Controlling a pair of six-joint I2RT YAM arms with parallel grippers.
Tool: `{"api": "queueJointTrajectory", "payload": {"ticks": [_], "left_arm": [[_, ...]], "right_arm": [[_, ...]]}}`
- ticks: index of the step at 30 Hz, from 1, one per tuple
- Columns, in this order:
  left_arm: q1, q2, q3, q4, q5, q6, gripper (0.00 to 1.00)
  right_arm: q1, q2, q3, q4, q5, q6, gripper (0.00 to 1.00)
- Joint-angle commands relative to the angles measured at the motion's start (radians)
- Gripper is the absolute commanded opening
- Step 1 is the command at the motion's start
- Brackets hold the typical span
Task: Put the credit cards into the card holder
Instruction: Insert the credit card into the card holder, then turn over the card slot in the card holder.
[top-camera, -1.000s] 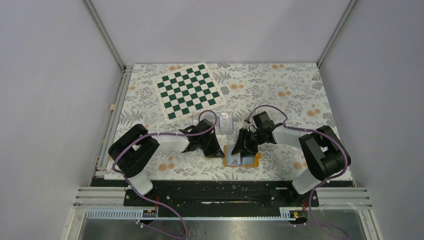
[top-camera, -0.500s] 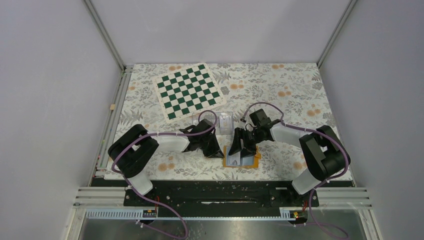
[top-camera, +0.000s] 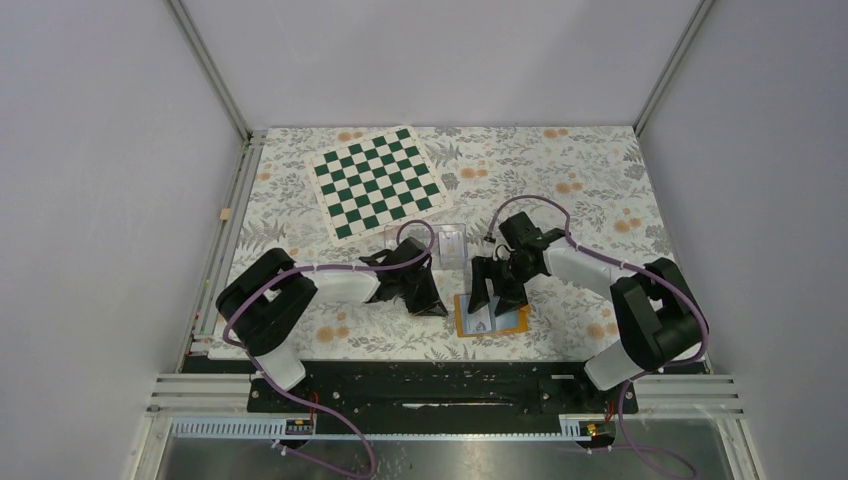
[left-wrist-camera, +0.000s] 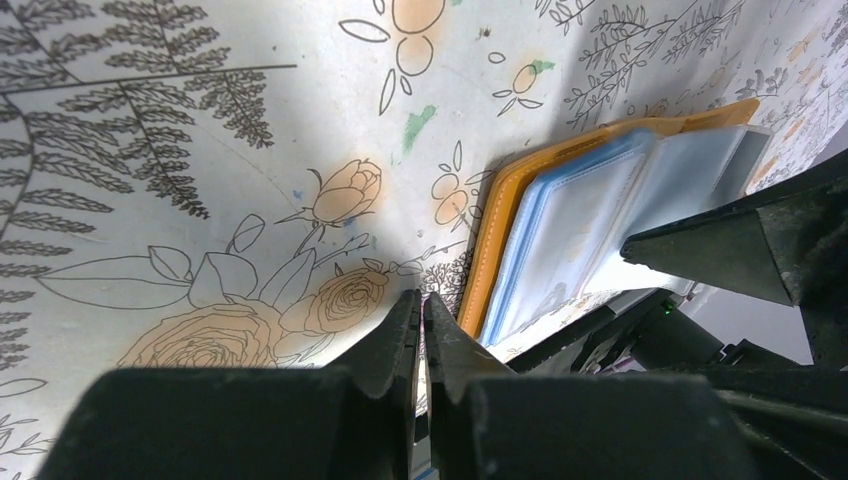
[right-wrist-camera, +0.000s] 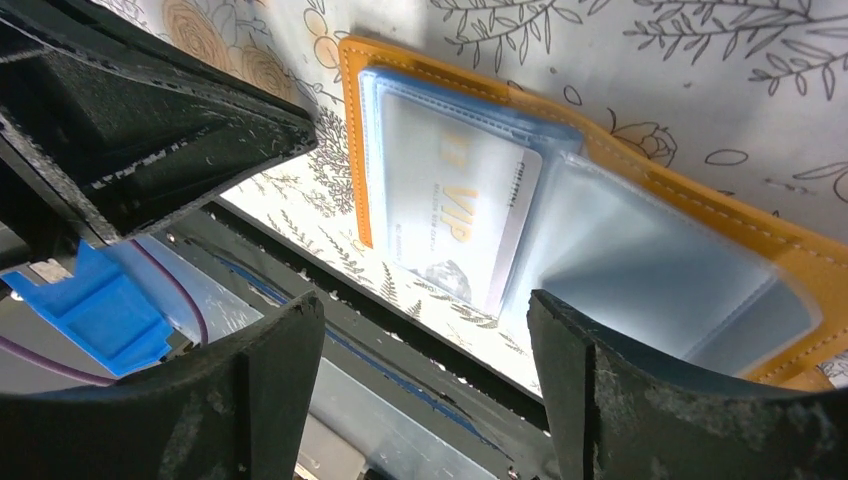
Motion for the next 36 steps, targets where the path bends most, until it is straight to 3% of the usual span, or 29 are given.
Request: {"api": "queueJointTrajectory", "payload": {"ticks": [1,5,10,14,25,36], "left_arm": [[-0.006,-0.018,0.025,-0.048,-0.035,0.025,0.06],[-0.006,-0.052,-0.004,0.067,0.014,0.018,0.16],[-0.032,-0.080,-0.092,0.330,0.090,-0.069,0.32],[-0.047,-0.077,-0.087,0.370,0.095,-0.069,0.42],[-0.069,0.000,-0.023,0.351,0.090,-0.071,0.36],[-0.068,0.056,0.009,0.326,0.069,-0.057,0.36]], "right_arm": [[0.010,-0.052,0.029,-0.058,0.013,-0.027,0.80],[0.010,-0.081,0.030,-0.070,0.017,-0.030,0.77],[0.010,-0.060,0.025,-0.099,0.080,-0.038,0.57],[0.010,-0.042,0.013,-0.102,0.122,-0.028,0.43],[0.010,0.052,0.029,-0.117,0.216,-0.009,0.08],[0.010,0.058,0.019,-0.117,0.217,-0.011,0.03]]}}
